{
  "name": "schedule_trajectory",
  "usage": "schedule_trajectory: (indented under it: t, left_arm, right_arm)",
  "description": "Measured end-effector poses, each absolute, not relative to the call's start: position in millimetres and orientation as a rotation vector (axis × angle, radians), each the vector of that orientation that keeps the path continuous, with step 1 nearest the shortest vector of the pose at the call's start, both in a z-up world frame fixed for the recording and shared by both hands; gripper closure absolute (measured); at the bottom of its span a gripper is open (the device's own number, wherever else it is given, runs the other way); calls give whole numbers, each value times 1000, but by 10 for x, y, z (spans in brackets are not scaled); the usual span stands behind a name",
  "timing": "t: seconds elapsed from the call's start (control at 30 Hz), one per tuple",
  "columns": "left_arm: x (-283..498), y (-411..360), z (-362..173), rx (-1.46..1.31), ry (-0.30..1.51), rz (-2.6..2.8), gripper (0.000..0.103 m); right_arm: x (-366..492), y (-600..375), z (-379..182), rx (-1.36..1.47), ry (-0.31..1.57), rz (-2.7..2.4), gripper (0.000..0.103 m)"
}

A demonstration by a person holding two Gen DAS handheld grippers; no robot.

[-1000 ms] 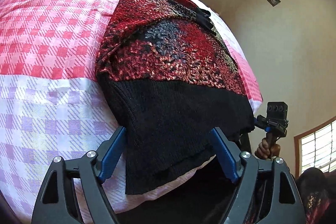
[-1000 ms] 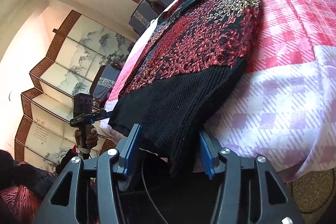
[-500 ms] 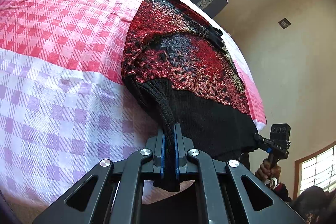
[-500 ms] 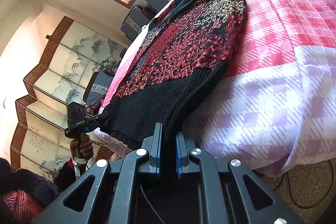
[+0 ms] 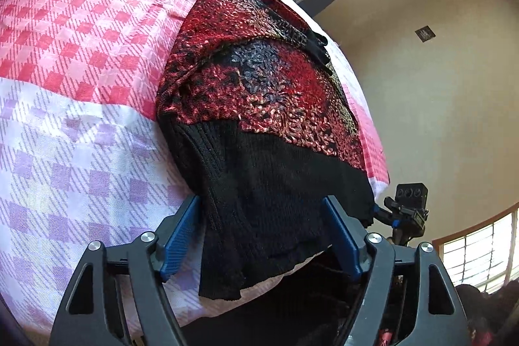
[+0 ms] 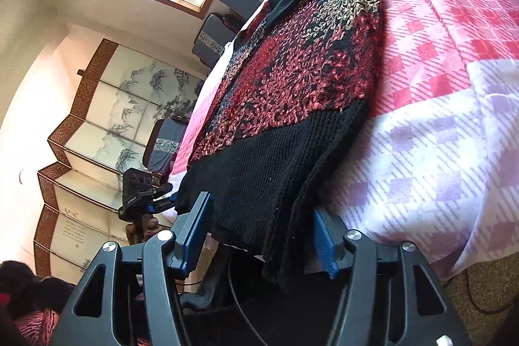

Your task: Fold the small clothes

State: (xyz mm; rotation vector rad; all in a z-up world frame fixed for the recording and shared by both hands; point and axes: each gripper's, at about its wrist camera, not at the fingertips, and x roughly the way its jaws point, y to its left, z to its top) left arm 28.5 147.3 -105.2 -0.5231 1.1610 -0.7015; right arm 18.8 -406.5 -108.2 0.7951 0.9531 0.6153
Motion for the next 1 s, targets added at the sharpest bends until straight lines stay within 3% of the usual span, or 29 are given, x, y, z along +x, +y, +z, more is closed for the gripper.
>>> schedule_trajectory:
  t: [0.13, 0.2, 0.23, 0.3, 0.33, 0.67, 1.0]
  left_arm:
    - [286, 1396, -1027, -479, 1140, -678, 25]
    - [283, 1337, -1047, -421, 1148, -647, 54]
    - [292, 1303, -1103, -389, 1181, -624, 98]
    - [268, 1308, -1133, -409, 1171, -603, 96]
    - [244, 1292, -1118, -388, 1159, -591, 96]
    - [190, 1286, -707, -442, 1024, -612, 97]
    - [221, 1168, -393, -344, 913, -568, 97]
  right_arm:
    - [168, -4012, -1013, 748, 953, 584, 46]
    - [196, -3962, -1015, 739, 957, 577, 50]
    - [214, -3942, -1034, 721, 969, 565, 63]
    - [242, -3883, -1074, 695, 1006, 556, 91]
    - [240, -3868, -1084, 700, 1006, 561, 92]
    - [189, -4125, -780, 832, 825, 629, 94]
    - [311, -4192, -530, 836, 758, 638, 95]
